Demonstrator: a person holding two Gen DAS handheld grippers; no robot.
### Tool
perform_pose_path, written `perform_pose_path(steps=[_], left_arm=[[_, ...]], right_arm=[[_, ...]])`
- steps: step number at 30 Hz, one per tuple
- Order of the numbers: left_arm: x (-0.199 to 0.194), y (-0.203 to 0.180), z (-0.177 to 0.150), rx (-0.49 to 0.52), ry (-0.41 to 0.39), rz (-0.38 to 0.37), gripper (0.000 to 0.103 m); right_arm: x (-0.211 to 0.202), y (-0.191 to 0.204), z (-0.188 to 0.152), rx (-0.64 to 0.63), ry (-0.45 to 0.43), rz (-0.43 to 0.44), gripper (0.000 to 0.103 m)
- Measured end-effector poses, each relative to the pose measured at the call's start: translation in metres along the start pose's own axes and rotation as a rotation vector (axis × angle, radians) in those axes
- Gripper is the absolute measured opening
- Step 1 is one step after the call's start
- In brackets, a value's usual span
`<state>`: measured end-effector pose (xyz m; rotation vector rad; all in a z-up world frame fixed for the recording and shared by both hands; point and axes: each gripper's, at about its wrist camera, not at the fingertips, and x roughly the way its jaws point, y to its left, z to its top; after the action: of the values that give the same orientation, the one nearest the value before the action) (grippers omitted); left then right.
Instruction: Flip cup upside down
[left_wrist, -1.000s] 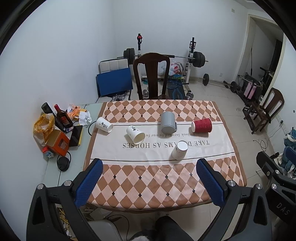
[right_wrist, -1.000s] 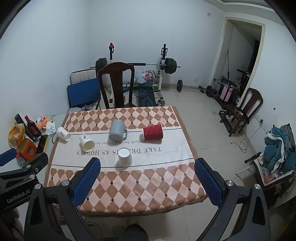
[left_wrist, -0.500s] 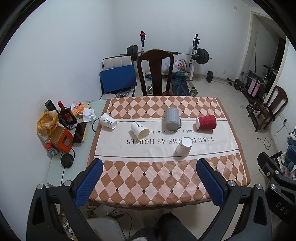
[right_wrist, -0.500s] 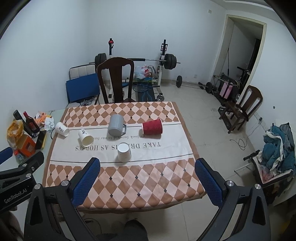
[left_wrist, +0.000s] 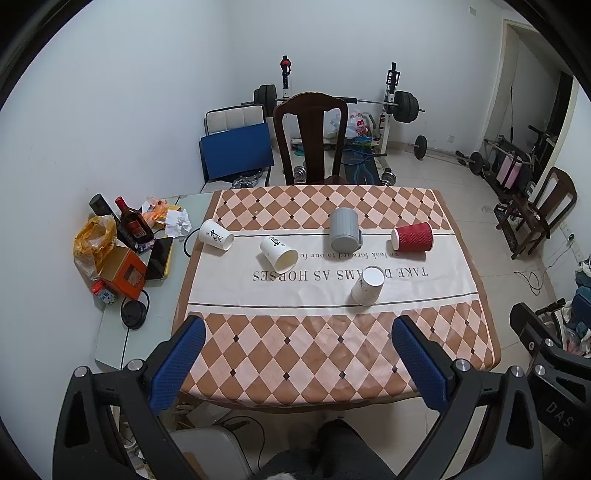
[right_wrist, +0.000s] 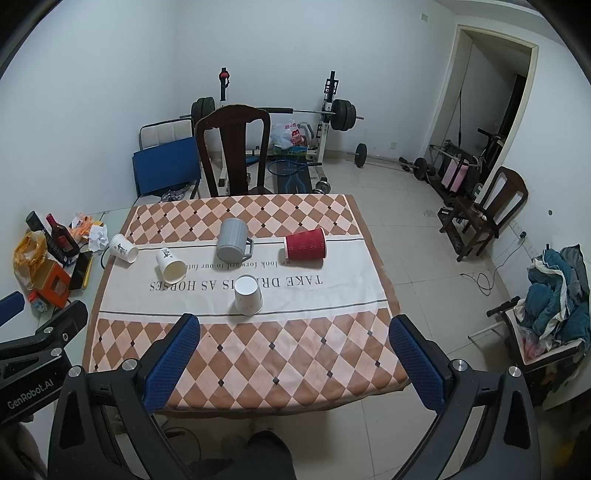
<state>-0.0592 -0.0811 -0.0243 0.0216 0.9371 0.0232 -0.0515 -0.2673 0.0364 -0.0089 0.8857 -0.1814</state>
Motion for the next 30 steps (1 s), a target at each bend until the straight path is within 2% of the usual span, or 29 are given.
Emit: perform_pose_path(steps=[30], left_arm=[[-0.0008, -0.0007, -0.0045, 0.004, 0.005, -0.008, 0.103]], right_arm=[[0.0049, 0.0021, -0.0013, 0.000, 0.005, 0.008, 0.103]])
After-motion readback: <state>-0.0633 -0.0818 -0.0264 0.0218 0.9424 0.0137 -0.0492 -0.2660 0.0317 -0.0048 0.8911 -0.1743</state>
